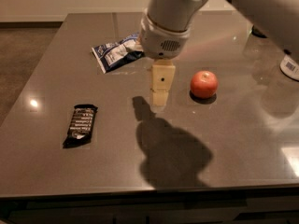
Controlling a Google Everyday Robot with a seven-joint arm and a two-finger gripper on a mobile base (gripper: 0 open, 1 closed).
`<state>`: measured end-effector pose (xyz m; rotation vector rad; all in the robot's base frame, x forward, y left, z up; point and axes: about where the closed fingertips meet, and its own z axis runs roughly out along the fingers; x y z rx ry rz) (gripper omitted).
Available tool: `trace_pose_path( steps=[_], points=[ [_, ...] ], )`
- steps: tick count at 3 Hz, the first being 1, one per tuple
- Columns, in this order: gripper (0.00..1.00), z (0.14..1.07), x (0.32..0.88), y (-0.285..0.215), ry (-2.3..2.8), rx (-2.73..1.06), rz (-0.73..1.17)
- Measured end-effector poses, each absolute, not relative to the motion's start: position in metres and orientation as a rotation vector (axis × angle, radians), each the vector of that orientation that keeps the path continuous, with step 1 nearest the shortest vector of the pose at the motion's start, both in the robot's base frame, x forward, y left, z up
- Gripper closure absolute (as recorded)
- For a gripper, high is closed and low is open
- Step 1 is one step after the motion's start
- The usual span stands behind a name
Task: Move rxbar chocolate near apple
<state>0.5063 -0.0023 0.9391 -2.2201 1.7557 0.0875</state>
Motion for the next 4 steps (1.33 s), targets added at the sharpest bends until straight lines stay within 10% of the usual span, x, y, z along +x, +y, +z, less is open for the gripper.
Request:
trace_pose_path(
  steps=[4],
  points=[
    [0.0,0.871,0.492,0.116,1.394,-2.558,0.219]
  ],
)
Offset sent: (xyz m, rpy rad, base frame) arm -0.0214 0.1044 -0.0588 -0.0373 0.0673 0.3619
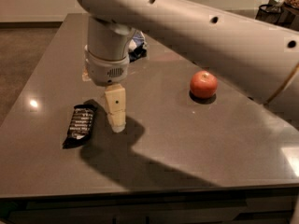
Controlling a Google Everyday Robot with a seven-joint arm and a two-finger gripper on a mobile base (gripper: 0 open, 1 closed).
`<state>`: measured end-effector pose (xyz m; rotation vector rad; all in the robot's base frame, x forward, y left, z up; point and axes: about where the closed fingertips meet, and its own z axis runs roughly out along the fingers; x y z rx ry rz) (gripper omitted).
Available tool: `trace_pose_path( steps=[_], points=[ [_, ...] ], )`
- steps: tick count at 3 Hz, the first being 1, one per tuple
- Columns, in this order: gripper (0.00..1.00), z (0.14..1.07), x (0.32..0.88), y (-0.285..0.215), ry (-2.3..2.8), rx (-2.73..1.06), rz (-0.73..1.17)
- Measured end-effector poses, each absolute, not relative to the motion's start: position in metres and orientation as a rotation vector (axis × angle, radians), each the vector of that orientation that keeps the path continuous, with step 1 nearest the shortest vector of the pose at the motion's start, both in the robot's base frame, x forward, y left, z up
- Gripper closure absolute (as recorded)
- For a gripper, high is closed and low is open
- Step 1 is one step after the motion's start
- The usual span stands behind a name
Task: Move rxbar chocolate near apple
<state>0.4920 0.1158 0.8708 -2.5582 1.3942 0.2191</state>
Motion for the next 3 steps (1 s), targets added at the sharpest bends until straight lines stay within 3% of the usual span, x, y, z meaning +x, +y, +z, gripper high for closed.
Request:
trace_pose_path(
  steps=[3],
  points=[
    [0.0,0.84,0.486,0.158,1.326,-2.658,0.233]
  ],
)
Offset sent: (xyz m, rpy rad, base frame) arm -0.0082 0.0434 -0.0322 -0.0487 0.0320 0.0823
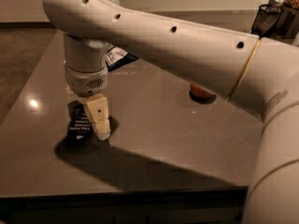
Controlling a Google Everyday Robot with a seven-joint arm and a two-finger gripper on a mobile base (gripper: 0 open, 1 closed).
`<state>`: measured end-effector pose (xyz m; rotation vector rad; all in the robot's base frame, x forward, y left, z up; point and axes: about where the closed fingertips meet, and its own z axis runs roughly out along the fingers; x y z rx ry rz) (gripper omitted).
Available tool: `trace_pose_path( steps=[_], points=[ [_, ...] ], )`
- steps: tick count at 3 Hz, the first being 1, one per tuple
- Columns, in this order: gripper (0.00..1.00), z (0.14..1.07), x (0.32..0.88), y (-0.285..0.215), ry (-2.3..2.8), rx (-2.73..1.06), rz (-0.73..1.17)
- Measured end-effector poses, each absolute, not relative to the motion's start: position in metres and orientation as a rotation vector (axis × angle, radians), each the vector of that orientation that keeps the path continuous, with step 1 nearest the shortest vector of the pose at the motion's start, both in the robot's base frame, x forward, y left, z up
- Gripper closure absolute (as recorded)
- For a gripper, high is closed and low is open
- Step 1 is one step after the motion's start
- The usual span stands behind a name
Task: Move rxbar chocolate near apple
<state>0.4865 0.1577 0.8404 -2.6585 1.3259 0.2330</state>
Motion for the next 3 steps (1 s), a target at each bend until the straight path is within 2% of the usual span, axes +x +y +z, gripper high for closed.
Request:
trace_pose_path(
  steps=[1,3],
  points=[
    [0.0,0.834,0.492,0.162,1.327,-2.684,0.236],
    [0.46,0.833,0.504,0.161,1.337,-2.709,0.233]
  ],
)
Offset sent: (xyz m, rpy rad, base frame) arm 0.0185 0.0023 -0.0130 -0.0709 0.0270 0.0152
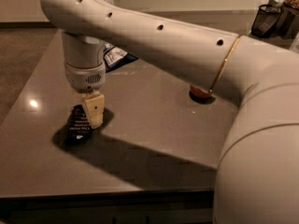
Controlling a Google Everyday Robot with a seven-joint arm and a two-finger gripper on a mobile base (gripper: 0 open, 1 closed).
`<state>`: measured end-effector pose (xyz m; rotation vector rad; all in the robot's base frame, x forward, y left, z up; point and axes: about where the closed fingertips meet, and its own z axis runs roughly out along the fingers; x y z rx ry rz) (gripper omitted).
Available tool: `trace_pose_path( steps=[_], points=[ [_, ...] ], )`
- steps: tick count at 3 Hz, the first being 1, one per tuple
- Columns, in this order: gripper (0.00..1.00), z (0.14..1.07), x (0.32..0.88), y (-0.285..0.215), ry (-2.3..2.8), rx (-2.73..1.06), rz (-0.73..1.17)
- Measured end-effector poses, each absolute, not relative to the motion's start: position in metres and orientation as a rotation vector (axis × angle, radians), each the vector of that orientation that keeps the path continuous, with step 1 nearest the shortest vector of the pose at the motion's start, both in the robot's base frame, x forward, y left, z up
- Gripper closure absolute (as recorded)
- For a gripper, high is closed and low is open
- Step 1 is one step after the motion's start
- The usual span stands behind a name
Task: Move rxbar chocolate near apple
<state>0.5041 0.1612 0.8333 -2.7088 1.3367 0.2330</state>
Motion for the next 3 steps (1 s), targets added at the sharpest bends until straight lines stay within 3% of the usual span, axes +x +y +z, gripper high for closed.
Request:
trace_pose_path(
  steps=[2,3],
  points=[
    [0.92,0.851,0.509,0.147,1.346,-2.676,0.248],
    [1.0,0.864,0.517,0.126,1.375,-2.643,0.247]
  ],
)
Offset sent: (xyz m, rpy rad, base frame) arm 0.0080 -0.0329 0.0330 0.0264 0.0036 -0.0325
